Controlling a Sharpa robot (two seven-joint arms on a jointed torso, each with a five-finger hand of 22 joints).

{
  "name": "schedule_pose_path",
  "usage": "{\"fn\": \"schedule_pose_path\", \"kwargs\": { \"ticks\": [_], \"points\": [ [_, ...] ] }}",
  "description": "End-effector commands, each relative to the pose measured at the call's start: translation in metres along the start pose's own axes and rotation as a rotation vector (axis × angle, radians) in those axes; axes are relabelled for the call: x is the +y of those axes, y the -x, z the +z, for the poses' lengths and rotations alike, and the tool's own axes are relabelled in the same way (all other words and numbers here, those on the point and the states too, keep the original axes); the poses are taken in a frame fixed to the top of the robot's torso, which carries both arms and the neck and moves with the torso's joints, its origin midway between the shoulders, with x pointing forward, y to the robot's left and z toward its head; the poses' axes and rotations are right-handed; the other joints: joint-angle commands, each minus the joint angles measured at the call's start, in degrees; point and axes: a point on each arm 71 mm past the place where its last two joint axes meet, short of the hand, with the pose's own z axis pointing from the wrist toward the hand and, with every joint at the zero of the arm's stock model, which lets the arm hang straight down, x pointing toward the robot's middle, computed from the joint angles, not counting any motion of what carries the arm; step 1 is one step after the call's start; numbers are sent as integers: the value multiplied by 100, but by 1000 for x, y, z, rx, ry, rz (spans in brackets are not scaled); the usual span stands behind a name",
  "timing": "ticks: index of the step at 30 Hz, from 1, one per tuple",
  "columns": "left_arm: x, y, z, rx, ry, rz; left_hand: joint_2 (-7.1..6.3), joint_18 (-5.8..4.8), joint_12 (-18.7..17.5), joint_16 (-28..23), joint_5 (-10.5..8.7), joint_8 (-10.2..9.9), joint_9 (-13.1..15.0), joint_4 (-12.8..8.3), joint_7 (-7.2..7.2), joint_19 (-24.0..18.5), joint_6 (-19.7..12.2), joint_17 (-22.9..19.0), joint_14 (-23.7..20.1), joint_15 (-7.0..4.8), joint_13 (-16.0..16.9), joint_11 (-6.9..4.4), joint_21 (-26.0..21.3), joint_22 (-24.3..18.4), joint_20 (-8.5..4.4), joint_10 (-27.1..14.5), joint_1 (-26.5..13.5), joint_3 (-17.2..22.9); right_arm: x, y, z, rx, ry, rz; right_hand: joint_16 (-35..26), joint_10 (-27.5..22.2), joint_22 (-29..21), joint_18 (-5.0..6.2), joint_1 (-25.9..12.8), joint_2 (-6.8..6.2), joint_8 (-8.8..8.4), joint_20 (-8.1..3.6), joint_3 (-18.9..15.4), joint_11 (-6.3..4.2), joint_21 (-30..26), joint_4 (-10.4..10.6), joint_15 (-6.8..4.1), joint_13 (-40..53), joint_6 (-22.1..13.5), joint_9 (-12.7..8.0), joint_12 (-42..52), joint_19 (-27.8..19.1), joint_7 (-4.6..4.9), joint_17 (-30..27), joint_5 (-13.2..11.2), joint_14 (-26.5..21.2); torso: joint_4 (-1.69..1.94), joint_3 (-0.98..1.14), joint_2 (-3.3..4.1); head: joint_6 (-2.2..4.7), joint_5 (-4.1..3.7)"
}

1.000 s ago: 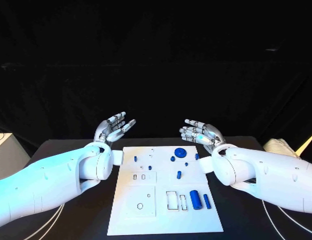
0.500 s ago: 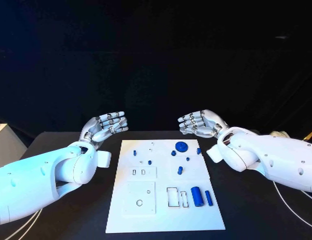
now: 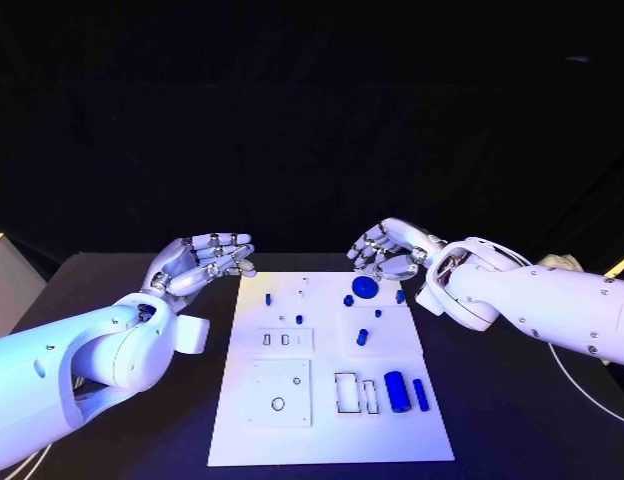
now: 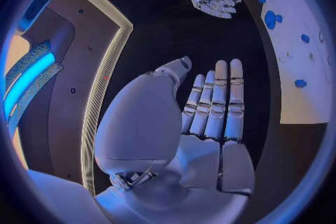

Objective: Assemble the parts on the task board

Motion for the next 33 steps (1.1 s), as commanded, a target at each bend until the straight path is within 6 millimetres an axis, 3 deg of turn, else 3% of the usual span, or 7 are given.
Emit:
{"fn": "schedule_pose_path", "kwargs": {
  "ticks": [1,4,7,10,14,33],
  "points": [
    [-4,-8,-4,61,1,-18,-130,48,-176,1110,-31,29,53,-228,-26,-187,136,787,116,-107,12,-63,1351,915,-143,260,-251,375,2,-9,0,106,-15,-254,2712,232,1873,-102,-174,-260,-118,-177,221,-132,2017,24,-171,49,203,61,-84,706,-109,2430,-52,574,60,-43,113,-7,-50],
    [-7,-12,-9,78,4,-27,-154,64,-206,1554,-32,18,77,-286,-25,-243,129,1014,46,-118,18,-70,1851,1237,-145,285,-364,491,6,-13,1,141,-17,-345,4023,-66,3454,-320,-291,-414,-168,-151,340,-94,3280,105,-127,16,135,104,-93,1159,-128,3761,-126,689,96,-55,158,-3,-88],
    [-8,-15,-11,88,5,-34,-163,67,-214,1660,-32,14,85,-303,-23,-277,122,1057,21,-117,19,-70,1977,1318,-143,285,-398,526,7,-15,3,154,-26,-395,4500,-304,4052,-400,-324,-501,-201,-112,352,-65,3751,168,-96,10,68,142,-80,1291,-137,4220,-195,677,118,-65,184,-8,-115],
    [-10,-18,-14,101,6,-41,-174,71,-217,1779,-33,10,95,-321,-21,-287,112,1100,2,-119,21,-69,2136,1414,-139,284,-441,560,6,-16,5,161,-40,-440,4668,-437,4260,-424,-311,-537,-209,-80,322,-46,3913,209,-84,21,46,177,-81,1305,-132,4359,-217,644,149,-82,217,-9,-149],
    [-12,-21,-16,110,6,-47,-177,73,-218,1830,-33,10,100,-331,-22,-286,110,1116,-5,-120,22,-70,2207,1455,-139,284,-455,577,7,-17,6,167,-48,-469,4756,-563,4385,-436,-289,-554,-208,-57,254,-32,4011,243,-71,31,44,205,-84,1314,-127,4414,-231,624,169,-87,247,-5,-156],
    [-17,-22,-17,118,5,-48,-187,74,-223,1890,-34,5,106,-345,-14,-294,99,1133,-26,-117,22,-65,2299,1509,-137,273,-476,598,2,-27,12,196,-79,-515,4900,-665,4667,-471,-215,-485,-212,-30,185,-26,4222,309,-64,44,39,246,-22,1366,-132,4514,-191,615,208,-103,325,-20,-179]
  ]
}}
